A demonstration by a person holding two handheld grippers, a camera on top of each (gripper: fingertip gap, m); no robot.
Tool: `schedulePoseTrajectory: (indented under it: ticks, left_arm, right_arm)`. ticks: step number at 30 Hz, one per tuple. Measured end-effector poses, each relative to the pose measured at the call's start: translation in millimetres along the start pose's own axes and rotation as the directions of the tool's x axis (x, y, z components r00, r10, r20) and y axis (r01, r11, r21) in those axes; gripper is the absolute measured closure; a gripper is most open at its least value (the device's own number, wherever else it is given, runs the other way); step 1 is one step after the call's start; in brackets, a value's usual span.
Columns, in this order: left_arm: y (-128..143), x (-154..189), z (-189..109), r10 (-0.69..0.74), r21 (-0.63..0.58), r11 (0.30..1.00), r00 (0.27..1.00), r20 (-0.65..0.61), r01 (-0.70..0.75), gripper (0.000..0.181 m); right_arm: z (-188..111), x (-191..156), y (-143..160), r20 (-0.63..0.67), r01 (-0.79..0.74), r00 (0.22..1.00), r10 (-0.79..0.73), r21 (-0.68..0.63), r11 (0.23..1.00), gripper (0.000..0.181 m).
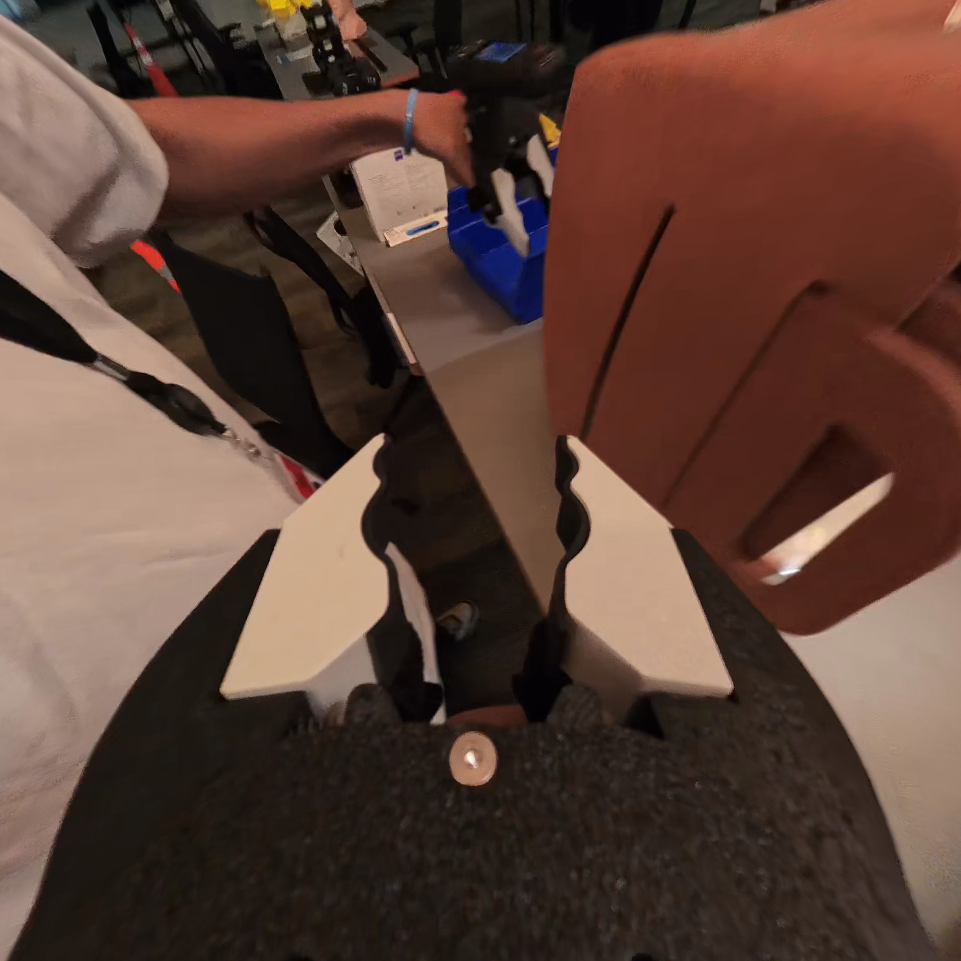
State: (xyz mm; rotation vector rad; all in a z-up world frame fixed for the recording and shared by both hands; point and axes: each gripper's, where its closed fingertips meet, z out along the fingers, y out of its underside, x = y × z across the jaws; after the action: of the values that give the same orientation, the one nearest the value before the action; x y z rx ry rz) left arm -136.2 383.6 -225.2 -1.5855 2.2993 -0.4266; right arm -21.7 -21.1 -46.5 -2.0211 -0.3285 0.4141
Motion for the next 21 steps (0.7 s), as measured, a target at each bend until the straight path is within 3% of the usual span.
schedulePoseTrajectory:
  ticks: [4, 8, 12, 15, 18, 21]
  left_arm:
    - [-6.6, -32.4, 25.9, 0.103, -0.056, 0.993, 0.994, 0.042, -0.101, 0.122]
    - [-10.5, -55.8, 49.4, 0.175, -0.115, 0.978, 0.984, 0.017, -0.172, 0.122]
    - [-1.3, -62.2, 70.7, 0.186, -0.183, 0.963, 0.980, -0.075, -0.197, 0.123]
    - [1.5, -58.0, 76.4, 0.178, -0.180, 0.963, 0.976, -0.127, -0.200, 0.135]
    - [1.5, -68.2, 63.5, 0.068, -0.147, 0.986, 0.992, -0.105, -0.083, 0.136]
    - [-18.8, -77.4, 21.2, -0.170, 0.093, 0.978, 0.975, -0.143, 0.185, 0.137]
  right_arm:
    - [13.1, -20.3, 31.2, 0.065, -0.182, 0.981, 0.180, 0.018, 0.983, 0.119]
    - [19.6, -23.5, 48.0, 0.063, -0.226, 0.971, 0.229, -0.042, 0.973, 0.118]
    - [18.7, -23.9, 43.9, 0.037, -0.239, 0.970, 0.241, -0.038, 0.970, 0.118]
    - [18.3, -26.0, 32.0, 0.027, -0.220, 0.975, 0.220, 0.006, 0.975, 0.119]
    - [20.7, -22.7, 11.0, -0.014, -0.120, 0.992, 0.122, 0.072, 0.990, 0.118]
    - [26.2, -7.4, -23.8, -0.116, 0.052, 0.993, -0.034, 0.147, 0.988, 0.116]
